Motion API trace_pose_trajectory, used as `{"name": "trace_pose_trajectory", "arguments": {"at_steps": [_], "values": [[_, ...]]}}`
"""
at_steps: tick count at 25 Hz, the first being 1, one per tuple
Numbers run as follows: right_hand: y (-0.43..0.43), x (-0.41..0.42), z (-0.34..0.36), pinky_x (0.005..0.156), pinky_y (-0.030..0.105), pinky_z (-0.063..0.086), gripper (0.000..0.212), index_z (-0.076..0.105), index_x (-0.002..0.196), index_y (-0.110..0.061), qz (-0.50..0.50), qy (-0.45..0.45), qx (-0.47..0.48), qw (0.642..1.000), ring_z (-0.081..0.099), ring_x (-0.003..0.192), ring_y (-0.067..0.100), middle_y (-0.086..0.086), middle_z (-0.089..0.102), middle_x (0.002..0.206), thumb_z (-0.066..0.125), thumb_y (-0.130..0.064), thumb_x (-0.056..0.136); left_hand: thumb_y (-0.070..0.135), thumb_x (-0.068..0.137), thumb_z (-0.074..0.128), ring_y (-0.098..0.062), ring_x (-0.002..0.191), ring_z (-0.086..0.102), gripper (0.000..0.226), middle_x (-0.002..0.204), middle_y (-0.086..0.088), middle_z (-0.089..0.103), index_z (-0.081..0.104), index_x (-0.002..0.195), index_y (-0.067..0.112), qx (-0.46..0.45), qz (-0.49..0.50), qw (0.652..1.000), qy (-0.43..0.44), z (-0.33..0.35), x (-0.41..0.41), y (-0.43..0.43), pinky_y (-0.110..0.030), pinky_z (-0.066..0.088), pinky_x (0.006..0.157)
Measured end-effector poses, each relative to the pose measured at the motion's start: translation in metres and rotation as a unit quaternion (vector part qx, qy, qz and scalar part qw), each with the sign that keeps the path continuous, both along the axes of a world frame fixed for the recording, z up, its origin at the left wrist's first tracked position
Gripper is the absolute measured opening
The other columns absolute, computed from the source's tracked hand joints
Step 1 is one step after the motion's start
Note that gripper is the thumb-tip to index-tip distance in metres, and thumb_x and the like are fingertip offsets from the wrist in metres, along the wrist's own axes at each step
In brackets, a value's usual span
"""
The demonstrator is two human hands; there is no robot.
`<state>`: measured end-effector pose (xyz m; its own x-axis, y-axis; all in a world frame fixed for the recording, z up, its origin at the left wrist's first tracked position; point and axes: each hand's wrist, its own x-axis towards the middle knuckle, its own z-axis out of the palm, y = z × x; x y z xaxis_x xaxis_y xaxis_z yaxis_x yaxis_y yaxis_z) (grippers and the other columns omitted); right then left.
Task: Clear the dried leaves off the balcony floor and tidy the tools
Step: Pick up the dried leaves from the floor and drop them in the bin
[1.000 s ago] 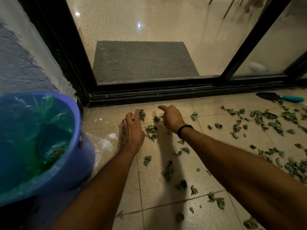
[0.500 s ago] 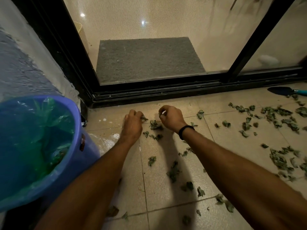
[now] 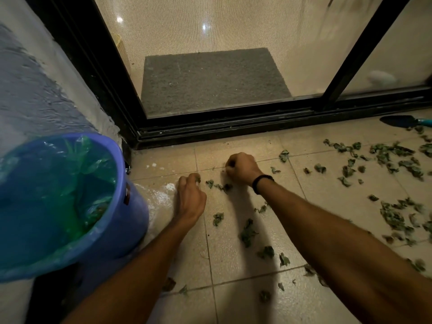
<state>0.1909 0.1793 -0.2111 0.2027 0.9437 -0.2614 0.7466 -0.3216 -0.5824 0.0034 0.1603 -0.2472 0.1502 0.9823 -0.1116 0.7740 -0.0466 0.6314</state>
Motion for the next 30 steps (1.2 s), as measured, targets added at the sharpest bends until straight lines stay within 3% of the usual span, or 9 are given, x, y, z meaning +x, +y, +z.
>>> {"name": "trace_pose_trajectory", "arguments": {"at_steps": [4, 7, 9, 14, 17, 20, 24, 27, 30], "values": [[-0.016, 0.025, 0.012, 0.097, 0.035, 0.053, 0.024, 0.066, 0.117, -0.009, -0.037, 0.067, -0.032, 0.997, 0.064, 0.107, 0.022, 0.008, 0.068, 0.113, 0.065, -0.013, 0.094, 0.008, 0.095, 0.049, -0.025, 0.113, 0.042, 0.064, 0.127, -0.009, 0.040, 0.032, 0.154, 0.026, 0.021, -0.098, 0.992, 0.075, -0.004, 0.002, -0.008, -0.037, 0.045, 0.097], [-0.029, 0.009, 0.007, 0.100, 0.032, 0.047, 0.049, 0.054, 0.138, -0.016, 0.050, 0.037, -0.054, 0.997, 0.059, 0.117, 0.023, 0.009, 0.061, 0.130, 0.069, -0.020, 0.091, 0.029, 0.104, 0.046, -0.027, 0.124, 0.036, 0.052, 0.140, -0.009, 0.032, 0.030, 0.153, 0.034, 0.030, -0.141, 0.984, 0.104, -0.006, 0.005, -0.007, -0.041, 0.043, 0.103], [-0.038, -0.006, -0.006, 0.102, 0.032, 0.044, 0.061, 0.051, 0.141, -0.020, 0.107, 0.008, -0.043, 0.993, 0.056, 0.114, 0.021, 0.009, 0.055, 0.129, 0.075, -0.027, 0.086, 0.031, 0.103, 0.050, -0.028, 0.127, 0.037, 0.046, 0.142, -0.010, 0.033, 0.040, 0.148, 0.033, 0.043, -0.151, 0.982, 0.109, -0.008, 0.002, -0.010, -0.042, 0.046, 0.102], [-0.052, -0.029, -0.025, 0.080, 0.030, 0.043, 0.027, 0.068, 0.119, -0.013, 0.138, -0.069, 0.057, 0.986, 0.056, 0.095, 0.028, 0.009, 0.053, 0.107, 0.059, -0.026, 0.097, 0.015, 0.102, 0.053, -0.021, 0.106, 0.049, 0.036, 0.118, -0.005, 0.050, 0.057, 0.138, 0.021, 0.083, -0.128, 0.985, 0.083, -0.011, 0.002, -0.019, -0.034, 0.052, 0.084], [-0.048, -0.026, -0.022, 0.082, 0.027, 0.043, 0.024, 0.072, 0.112, -0.011, 0.107, -0.065, 0.051, 0.991, 0.059, 0.095, 0.026, 0.009, 0.062, 0.105, 0.060, -0.024, 0.097, 0.014, 0.100, 0.057, -0.019, 0.094, 0.055, 0.029, 0.098, 0.003, 0.053, 0.068, 0.125, 0.021, 0.057, -0.051, 0.997, 0.029, 0.004, 0.014, -0.016, -0.030, 0.048, 0.074], [-0.044, -0.022, -0.003, 0.088, 0.034, 0.056, 0.019, 0.073, 0.110, -0.013, 0.014, 0.038, 0.036, 0.999, 0.066, 0.089, 0.016, 0.006, 0.073, 0.102, 0.065, -0.019, 0.094, 0.012, 0.099, 0.058, -0.014, 0.088, 0.057, 0.022, 0.095, 0.003, 0.057, 0.074, 0.114, 0.017, 0.075, 0.007, 0.997, 0.002, 0.039, 0.023, -0.023, -0.012, 0.036, 0.068], [-0.028, -0.030, 0.058, 0.077, 0.034, 0.061, 0.015, 0.074, 0.104, -0.014, -0.060, 0.198, 0.044, 0.977, 0.071, 0.084, 0.017, 0.007, 0.074, 0.097, 0.070, -0.011, 0.089, 0.013, 0.097, 0.060, -0.008, 0.082, 0.055, 0.020, 0.094, 0.001, 0.064, 0.076, 0.108, 0.018, 0.123, -0.027, 0.991, -0.034, 0.137, 0.016, -0.031, -0.010, 0.034, 0.060], [-0.013, -0.066, 0.129, 0.077, 0.045, 0.060, 0.006, 0.077, 0.092, -0.015, -0.020, 0.307, 0.105, 0.946, 0.072, 0.086, 0.026, 0.007, 0.075, 0.090, 0.072, -0.013, 0.088, 0.017, 0.096, 0.065, -0.002, 0.076, 0.055, 0.023, 0.089, 0.008, 0.066, 0.076, 0.114, 0.025, 0.127, -0.035, 0.991, -0.031, 0.220, -0.033, -0.034, -0.007, 0.037, 0.065], [-0.016, -0.123, 0.198, 0.073, 0.025, 0.058, 0.012, 0.074, 0.098, -0.001, 0.107, 0.414, 0.111, 0.897, 0.068, 0.078, 0.013, 0.014, 0.072, 0.090, 0.069, -0.006, 0.088, 0.015, 0.091, 0.070, -0.004, 0.078, 0.062, 0.019, 0.092, 0.003, 0.074, 0.079, 0.107, 0.019, 0.128, 0.027, 0.991, 0.000, 0.277, -0.105, -0.046, -0.008, 0.038, 0.074]]}}
